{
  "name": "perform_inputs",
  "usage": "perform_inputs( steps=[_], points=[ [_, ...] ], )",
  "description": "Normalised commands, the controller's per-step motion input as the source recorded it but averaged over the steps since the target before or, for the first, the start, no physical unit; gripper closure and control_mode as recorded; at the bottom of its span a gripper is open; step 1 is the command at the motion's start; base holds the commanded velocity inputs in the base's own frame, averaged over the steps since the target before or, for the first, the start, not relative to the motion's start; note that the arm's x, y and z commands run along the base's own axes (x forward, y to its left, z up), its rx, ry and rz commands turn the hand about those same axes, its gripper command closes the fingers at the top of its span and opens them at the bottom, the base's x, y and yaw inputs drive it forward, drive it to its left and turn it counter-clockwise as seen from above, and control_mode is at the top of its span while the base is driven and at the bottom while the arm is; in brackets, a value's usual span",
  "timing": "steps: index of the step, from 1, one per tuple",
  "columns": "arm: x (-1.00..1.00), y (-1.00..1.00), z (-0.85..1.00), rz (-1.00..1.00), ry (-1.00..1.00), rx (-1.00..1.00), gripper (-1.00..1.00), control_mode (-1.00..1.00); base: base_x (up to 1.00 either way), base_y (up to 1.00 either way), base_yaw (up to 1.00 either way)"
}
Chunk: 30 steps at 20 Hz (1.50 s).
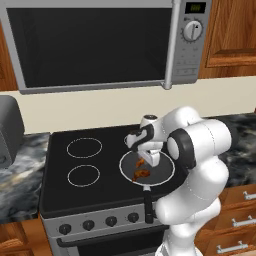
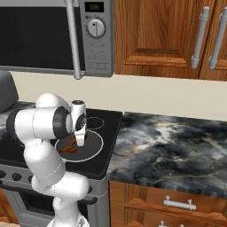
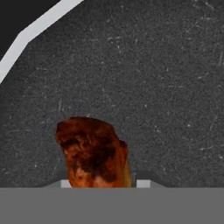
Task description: Take the chicken drumsticks from the pan and place one on each plate on the dining counter.
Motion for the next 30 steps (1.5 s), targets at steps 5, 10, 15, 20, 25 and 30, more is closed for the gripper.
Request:
perform_inputs(
  steps=[5, 10, 15, 20, 25, 30],
  points=[
    [-0.10, -0.03, 0.01, 0.00, 0.00, 0.00, 1.00, -1.00, 0.00, 0.00, 0.00],
    [-0.33, -0.03, 0.42, 0.00, 0.00, 0.00, 1.00, -1.00, 0.00, 0.00, 0.00],
    [-0.57, -0.06, 0.51, 0.01, -0.07, 0.00, 1.00, -1.00, 0.00, 0.00, 0.00],
    [-0.65, -0.05, 0.42, 0.09, -0.04, 0.00, 1.00, -1.00, 0.00, 0.00, 0.00],
    [-0.60, 0.00, 0.30, 0.07, 0.00, 0.04, 1.00, -1.00, 0.00, 0.00, 0.00],
    [-0.51, 0.00, 0.40, 0.05, 0.04, 0.17, 1.00, -1.00, 0.00, 0.00, 0.00]
  ],
)
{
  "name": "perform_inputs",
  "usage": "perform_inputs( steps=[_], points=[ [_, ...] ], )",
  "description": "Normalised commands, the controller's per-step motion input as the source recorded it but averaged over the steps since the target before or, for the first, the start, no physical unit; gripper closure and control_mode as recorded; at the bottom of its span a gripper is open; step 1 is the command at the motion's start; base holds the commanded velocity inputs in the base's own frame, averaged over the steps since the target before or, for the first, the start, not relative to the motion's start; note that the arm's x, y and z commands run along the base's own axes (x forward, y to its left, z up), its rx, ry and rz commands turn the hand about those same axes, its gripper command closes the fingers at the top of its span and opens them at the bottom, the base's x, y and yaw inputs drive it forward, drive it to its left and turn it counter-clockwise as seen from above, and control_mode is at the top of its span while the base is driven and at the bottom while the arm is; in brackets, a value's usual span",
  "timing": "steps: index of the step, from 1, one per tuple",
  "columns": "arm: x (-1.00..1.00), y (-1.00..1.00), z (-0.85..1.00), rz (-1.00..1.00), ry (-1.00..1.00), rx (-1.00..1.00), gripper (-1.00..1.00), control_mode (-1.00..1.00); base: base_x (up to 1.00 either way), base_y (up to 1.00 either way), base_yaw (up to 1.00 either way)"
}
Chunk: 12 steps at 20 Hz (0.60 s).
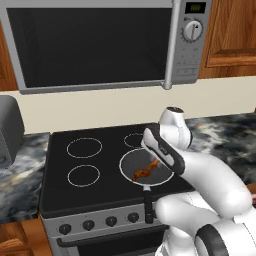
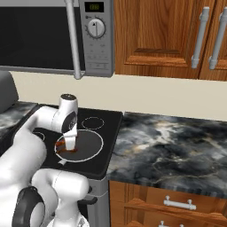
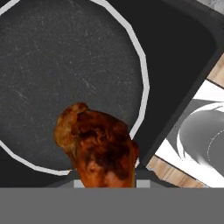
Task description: Take the chicken drumsticks from the pan and place one on each plate on the dining counter.
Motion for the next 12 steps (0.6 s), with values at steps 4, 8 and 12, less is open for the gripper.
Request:
perform_inputs(
  steps=[4, 8, 12],
  points=[
    [-0.45, 0.00, 0.44, 0.00, 0.00, 0.06, 1.00, -1.00, 0.00, 0.00, 0.00],
    [-0.49, 0.00, 0.43, 0.05, 0.01, 0.00, 1.00, -1.00, 0.00, 0.00, 0.00],
    [-0.42, 0.04, 0.41, 0.11, 0.07, -0.13, 1.00, -1.00, 0.00, 0.00, 0.00]
  ],
)
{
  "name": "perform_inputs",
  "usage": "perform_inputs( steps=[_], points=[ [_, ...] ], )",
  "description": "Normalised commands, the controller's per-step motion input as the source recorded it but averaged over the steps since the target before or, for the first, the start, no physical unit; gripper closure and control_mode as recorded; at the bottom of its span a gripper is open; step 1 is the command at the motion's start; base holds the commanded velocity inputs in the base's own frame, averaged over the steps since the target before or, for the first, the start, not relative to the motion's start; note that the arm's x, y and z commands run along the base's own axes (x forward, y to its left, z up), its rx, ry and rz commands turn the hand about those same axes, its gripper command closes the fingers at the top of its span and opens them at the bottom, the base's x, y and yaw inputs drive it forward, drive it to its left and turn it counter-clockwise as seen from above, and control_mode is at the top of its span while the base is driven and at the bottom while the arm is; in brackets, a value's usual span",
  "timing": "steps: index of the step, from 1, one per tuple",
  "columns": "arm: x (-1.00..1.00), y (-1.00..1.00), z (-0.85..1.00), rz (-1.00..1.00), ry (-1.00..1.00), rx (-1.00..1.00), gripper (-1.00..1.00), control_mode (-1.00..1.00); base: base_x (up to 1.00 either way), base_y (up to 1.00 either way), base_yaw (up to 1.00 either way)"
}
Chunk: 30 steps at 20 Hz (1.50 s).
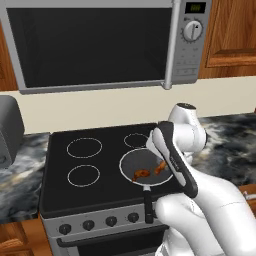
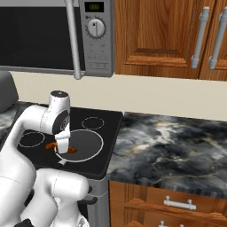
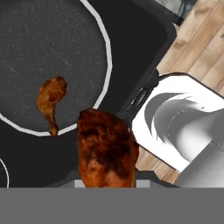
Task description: Take the chicken drumsticks from the pan and place one on each plate on the dining counter.
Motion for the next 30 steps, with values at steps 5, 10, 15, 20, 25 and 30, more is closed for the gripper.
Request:
perform_inputs(
  steps=[5, 10, 15, 20, 25, 30],
  points=[
    [-0.30, 0.00, 0.17, 0.04, 0.05, -0.09, 1.00, -1.00, 0.00, 0.00, 0.00],
    [0.00, 0.00, 0.00, 0.00, 0.00, -0.01, 1.00, -1.00, 0.00, 0.00, 0.00],
    [0.00, 0.00, 0.00, 0.00, 0.00, 0.00, 1.00, 1.00, -0.02, 0.00, 0.00],
    [0.00, 0.00, 0.00, 0.00, 0.00, 0.00, 1.00, 1.00, -0.29, -0.01, 0.23],
    [0.00, 0.00, 0.00, 0.00, 0.00, 0.00, 1.00, 1.00, -0.45, -0.11, 0.95],
    [0.00, 0.00, 0.00, 0.00, 0.00, 0.00, 1.00, 1.00, -0.37, -0.07, 1.00]
  ],
)
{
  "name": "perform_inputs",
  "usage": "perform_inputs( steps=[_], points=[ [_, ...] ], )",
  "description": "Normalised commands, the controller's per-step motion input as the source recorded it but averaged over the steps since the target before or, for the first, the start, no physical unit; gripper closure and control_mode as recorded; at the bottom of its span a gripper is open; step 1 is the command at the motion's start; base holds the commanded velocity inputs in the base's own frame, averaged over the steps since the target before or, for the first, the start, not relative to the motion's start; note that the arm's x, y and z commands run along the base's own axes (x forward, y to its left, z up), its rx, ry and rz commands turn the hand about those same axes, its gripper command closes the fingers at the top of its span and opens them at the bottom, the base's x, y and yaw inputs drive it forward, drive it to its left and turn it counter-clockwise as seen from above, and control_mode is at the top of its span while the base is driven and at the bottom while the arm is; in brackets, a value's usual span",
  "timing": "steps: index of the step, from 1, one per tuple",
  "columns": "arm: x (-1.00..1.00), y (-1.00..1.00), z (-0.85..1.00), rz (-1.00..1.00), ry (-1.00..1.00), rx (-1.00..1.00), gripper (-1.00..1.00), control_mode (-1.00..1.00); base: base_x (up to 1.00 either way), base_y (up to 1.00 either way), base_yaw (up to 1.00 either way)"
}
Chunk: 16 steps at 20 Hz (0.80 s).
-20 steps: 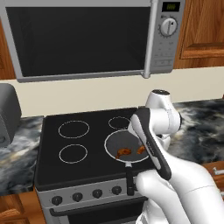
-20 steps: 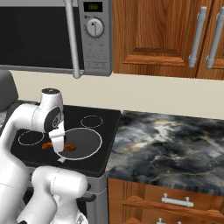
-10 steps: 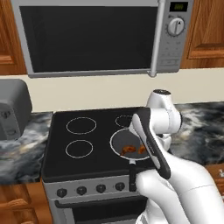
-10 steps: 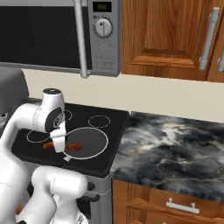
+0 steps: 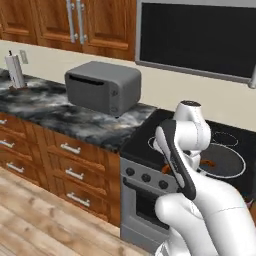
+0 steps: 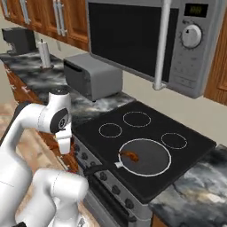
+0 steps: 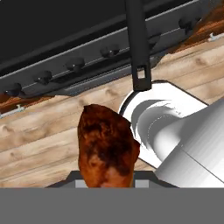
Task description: Take the chicken drumsticks from the pan and place one on each plate on the dining counter.
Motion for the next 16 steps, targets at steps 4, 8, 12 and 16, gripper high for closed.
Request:
perform_inputs(
  steps=[4, 8, 12, 16],
  points=[
    [0.00, 0.00, 0.00, 0.00, 0.00, 0.00, 1.00, 1.00, -0.25, 0.00, 1.00],
    [0.00, 0.00, 0.00, 0.00, 0.00, 0.00, 1.00, 1.00, -0.13, 0.00, 1.00],
    [0.00, 0.00, 0.00, 0.00, 0.00, 0.00, 1.00, 1.00, -0.06, 0.00, 1.00],
    [0.00, 0.00, 0.00, 0.00, 0.00, 0.00, 1.00, 1.00, -0.05, 0.00, 1.00]
  ],
)
